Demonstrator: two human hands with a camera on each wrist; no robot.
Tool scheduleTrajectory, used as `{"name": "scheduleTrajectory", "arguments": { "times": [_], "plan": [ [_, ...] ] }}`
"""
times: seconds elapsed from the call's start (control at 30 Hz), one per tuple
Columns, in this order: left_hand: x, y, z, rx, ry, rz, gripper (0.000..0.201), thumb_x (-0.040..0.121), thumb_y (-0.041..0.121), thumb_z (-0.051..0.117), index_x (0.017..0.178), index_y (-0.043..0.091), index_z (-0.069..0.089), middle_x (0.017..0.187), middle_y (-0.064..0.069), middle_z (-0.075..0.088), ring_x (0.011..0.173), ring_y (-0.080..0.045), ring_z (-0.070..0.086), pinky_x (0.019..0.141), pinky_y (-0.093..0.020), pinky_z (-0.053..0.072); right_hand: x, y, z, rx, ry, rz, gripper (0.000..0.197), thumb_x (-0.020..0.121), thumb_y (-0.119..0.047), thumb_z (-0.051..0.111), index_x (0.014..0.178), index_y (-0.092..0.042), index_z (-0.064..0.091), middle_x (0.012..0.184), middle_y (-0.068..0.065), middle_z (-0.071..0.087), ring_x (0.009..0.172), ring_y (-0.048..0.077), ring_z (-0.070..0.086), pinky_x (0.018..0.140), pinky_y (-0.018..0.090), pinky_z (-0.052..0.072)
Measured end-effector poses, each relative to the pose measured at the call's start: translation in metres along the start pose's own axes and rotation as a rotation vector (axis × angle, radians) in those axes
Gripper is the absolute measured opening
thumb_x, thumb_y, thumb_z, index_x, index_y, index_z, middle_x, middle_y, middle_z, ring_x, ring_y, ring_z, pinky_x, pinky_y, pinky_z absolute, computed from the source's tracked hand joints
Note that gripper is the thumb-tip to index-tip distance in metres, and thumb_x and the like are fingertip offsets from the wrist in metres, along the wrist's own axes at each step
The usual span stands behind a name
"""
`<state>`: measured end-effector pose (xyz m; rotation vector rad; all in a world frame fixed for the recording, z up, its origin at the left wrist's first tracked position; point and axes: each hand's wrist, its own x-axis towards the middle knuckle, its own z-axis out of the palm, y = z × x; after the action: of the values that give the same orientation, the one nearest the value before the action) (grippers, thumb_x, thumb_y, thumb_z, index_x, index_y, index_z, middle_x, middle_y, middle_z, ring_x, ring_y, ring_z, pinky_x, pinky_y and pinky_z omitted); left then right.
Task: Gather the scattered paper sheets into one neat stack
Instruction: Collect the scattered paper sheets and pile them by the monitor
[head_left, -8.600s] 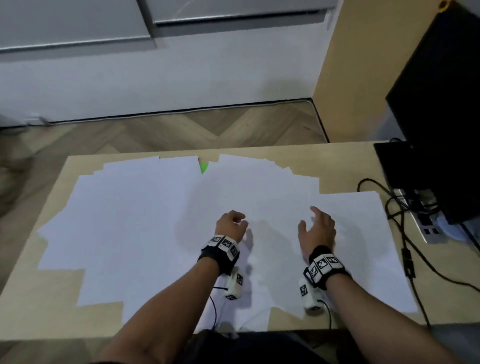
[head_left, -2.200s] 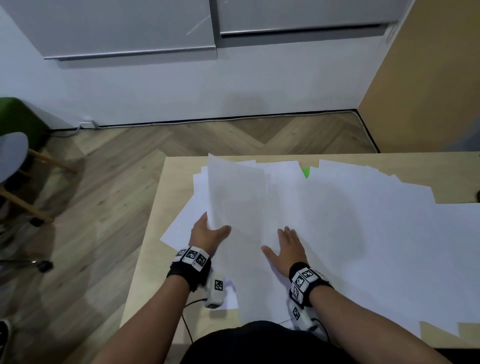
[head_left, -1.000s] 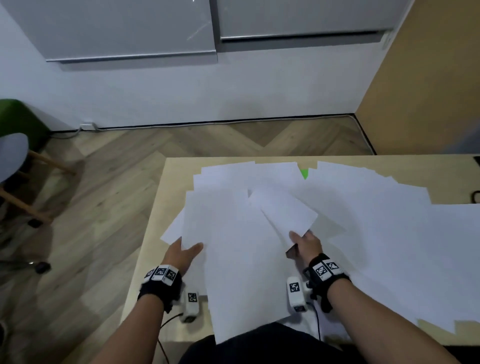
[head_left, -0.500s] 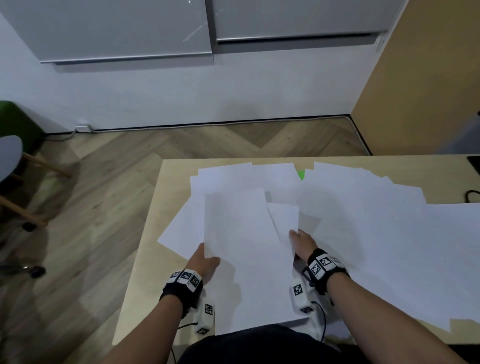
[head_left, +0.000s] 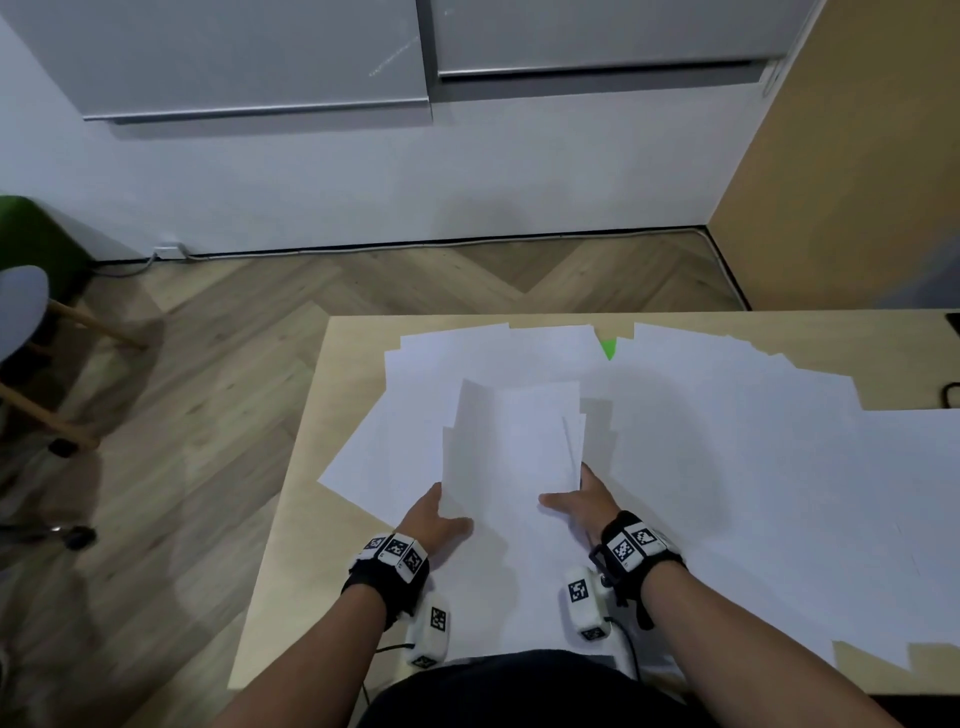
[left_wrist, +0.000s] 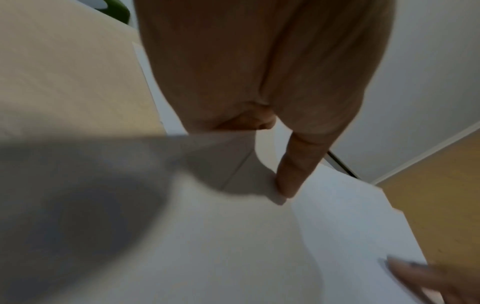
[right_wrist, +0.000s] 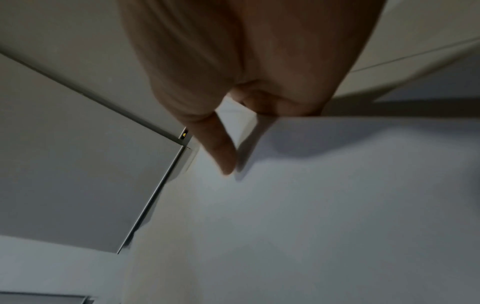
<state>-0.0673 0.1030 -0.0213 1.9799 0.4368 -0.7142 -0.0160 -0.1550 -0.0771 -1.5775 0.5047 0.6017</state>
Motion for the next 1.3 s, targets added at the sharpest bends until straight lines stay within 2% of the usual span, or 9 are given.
{"name": "scheduleTrajectory", "arguments": {
  "times": [0.13,0.37,0.5,0.6,0.8,0.93,1.13,1.23,1.3],
  "plan": [
    [-0.002,0.001,0.002,-0.168,0.054,0.004,0.035,0.075,0.014,0.07,0.107,0.024,0.064,0.095,0.007,0.074,0.084,-0.012,0.071,0.07,-0.028,0.057,-0.023,-0.017,-0.006,-0.107,0.107,-0.031,0.046,0.075,0.0,0.074,0.116,-0.011,0.058,0.107,0.004,0.069,0.095,0.02,0.065,0.084,0.03,0.05],
    [-0.002,0.019,0.0,-0.508,0.001,0.073,0.057,0.06,0.003,0.067,0.114,0.018,0.064,0.105,-0.013,0.074,0.1,-0.037,0.069,0.092,-0.057,0.053,-0.03,-0.025,0.003,0.195,-0.06,-0.073,0.049,0.073,0.005,0.079,0.117,-0.009,0.064,0.114,0.011,0.071,0.104,0.027,0.068,0.09,0.041,0.054],
    [-0.018,0.049,-0.01,-0.621,0.007,0.149,0.048,0.075,-0.016,0.059,0.12,0.0,0.061,0.105,-0.025,0.071,0.094,-0.037,0.07,0.083,-0.048,0.058,-0.041,-0.041,-0.003,0.135,0.025,-0.118,0.038,0.076,0.01,0.074,0.111,-0.003,0.066,0.109,0.01,0.071,0.089,0.019,0.069,0.075,0.024,0.056],
    [-0.033,0.08,-0.024,-0.513,0.087,0.283,0.028,0.089,-0.012,0.058,0.109,0.007,0.061,0.092,-0.006,0.072,0.07,-0.002,0.071,0.061,-0.016,0.055,-0.053,-0.068,-0.006,0.1,0.086,-0.238,0.036,0.078,0.012,0.071,0.11,-0.003,0.064,0.103,0.009,0.069,0.08,0.012,0.066,0.063,0.012,0.052],
    [-0.028,0.114,-0.052,-0.465,0.213,0.512,0.026,0.088,0.006,0.07,0.112,0.014,0.064,0.102,0.005,0.073,0.097,-0.014,0.069,0.086,-0.031,0.052,-0.092,-0.138,-0.013,0.177,0.215,-0.587,0.032,0.076,0.013,0.07,0.102,-0.005,0.065,0.085,-0.001,0.071,0.071,-0.001,0.067,0.067,0.016,0.051],
    [-0.046,0.135,-0.06,-0.544,0.067,0.639,0.025,0.076,0.007,0.072,0.098,0.018,0.074,0.097,0.001,0.075,0.092,-0.017,0.069,0.082,-0.032,0.055,-0.104,-0.156,-0.026,0.243,0.17,-0.766,0.047,0.071,0.009,0.077,0.114,0.0,0.059,0.1,0.005,0.072,0.097,0.02,0.069,0.086,0.03,0.055],
    [-0.059,0.13,-0.05,-0.352,-0.071,0.662,0.032,0.077,0.011,0.073,0.108,0.005,0.068,0.103,-0.005,0.075,0.096,-0.017,0.071,0.083,-0.03,0.055,-0.089,-0.142,-0.04,0.369,-0.085,-0.584,0.074,0.037,-0.013,0.084,0.106,-0.007,0.059,0.082,0.009,0.071,0.076,0.022,0.068,0.08,0.035,0.056],
    [-0.061,0.125,-0.05,-0.253,-0.065,0.671,0.027,0.079,0.006,0.069,0.105,-0.002,0.067,0.102,-0.013,0.073,0.095,-0.017,0.067,0.087,-0.038,0.054,-0.088,-0.137,-0.04,0.262,-0.185,-0.537,0.072,0.047,-0.006,0.078,0.115,0.001,0.056,0.091,0.012,0.069,0.089,0.025,0.065,0.08,0.034,0.051],
    [-0.062,0.122,-0.051,-0.132,-0.069,0.688,0.021,0.082,-0.002,0.067,0.096,0.014,0.071,0.095,0.007,0.074,0.091,-0.004,0.066,0.085,-0.023,0.05,-0.086,-0.135,-0.038,0.239,-0.252,-0.513,0.067,0.058,0.004,0.067,0.124,0.001,0.052,0.105,0.014,0.067,0.099,0.026,0.063,0.083,0.034,0.052]
  ]
}}
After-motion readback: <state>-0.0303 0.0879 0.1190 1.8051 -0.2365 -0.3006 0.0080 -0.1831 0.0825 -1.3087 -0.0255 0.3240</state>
